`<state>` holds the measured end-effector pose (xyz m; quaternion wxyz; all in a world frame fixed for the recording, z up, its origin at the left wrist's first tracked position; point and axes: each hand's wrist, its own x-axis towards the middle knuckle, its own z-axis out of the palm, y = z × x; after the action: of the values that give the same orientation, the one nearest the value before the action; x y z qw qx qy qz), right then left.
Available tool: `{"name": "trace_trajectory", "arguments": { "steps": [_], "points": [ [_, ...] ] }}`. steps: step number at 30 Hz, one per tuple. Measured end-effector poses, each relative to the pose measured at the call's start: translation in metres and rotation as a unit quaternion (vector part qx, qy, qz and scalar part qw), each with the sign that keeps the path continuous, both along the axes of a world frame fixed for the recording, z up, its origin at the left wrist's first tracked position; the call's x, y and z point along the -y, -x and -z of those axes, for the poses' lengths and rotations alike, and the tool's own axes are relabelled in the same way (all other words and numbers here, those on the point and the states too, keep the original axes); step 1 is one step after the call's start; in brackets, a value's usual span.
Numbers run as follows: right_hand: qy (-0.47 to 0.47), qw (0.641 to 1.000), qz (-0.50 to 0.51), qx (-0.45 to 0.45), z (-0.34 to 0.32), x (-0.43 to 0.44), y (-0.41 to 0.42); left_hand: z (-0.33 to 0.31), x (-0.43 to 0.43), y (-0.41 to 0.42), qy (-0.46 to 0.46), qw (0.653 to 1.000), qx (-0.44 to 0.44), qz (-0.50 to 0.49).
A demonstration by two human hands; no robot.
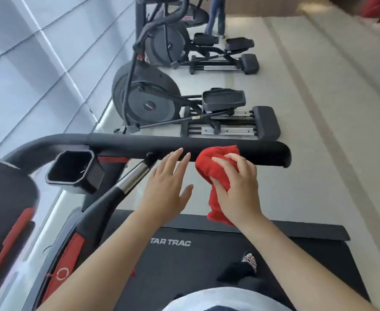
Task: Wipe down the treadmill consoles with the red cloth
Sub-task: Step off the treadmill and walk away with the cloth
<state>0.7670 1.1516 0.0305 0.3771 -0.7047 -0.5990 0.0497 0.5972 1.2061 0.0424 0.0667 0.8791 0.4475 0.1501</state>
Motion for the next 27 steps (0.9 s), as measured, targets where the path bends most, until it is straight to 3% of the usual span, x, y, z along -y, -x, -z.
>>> {"name": "trace_trajectory", "arguments": {
  "steps": [12, 27],
  "points": [
    [-0.004, 0.960, 0.277, -0.041, 0.010, 0.140, -0.176, 0.004, 0.046, -0.229, 0.017, 0.961, -0.035, 0.272],
    [0.021, 0.808, 0.585, -0.070, 0.024, 0.393, -0.410, 0.012, 0.260, -0.589, 0.021, 0.818, -0.054, 0.572]
  ]
}}
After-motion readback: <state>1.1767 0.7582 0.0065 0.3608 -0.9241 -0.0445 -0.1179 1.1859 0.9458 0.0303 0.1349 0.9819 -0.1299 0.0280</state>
